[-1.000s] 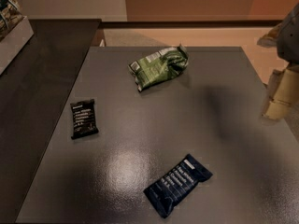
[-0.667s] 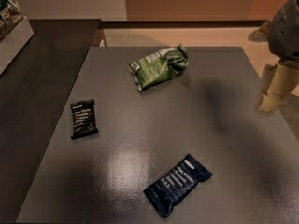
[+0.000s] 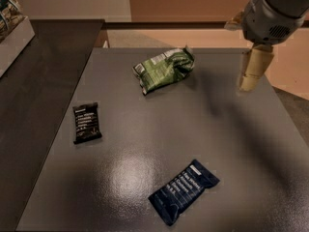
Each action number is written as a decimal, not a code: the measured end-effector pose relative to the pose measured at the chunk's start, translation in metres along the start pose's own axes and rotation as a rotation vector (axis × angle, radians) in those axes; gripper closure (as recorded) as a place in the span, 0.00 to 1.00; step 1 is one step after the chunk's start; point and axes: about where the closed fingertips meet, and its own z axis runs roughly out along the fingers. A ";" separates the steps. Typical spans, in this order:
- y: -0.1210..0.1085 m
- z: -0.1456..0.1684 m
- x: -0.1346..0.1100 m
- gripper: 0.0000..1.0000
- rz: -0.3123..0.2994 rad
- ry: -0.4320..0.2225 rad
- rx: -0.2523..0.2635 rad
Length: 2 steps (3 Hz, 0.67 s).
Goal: Move green jalapeno chip bag near rxbar chocolate
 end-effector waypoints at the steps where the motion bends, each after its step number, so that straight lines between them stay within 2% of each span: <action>1: -0.028 0.020 -0.015 0.00 -0.013 -0.005 -0.009; 2: -0.055 0.044 -0.035 0.00 -0.039 -0.009 -0.016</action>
Offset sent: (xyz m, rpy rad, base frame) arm 0.1024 0.0679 -0.0274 -0.0141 0.0175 0.0744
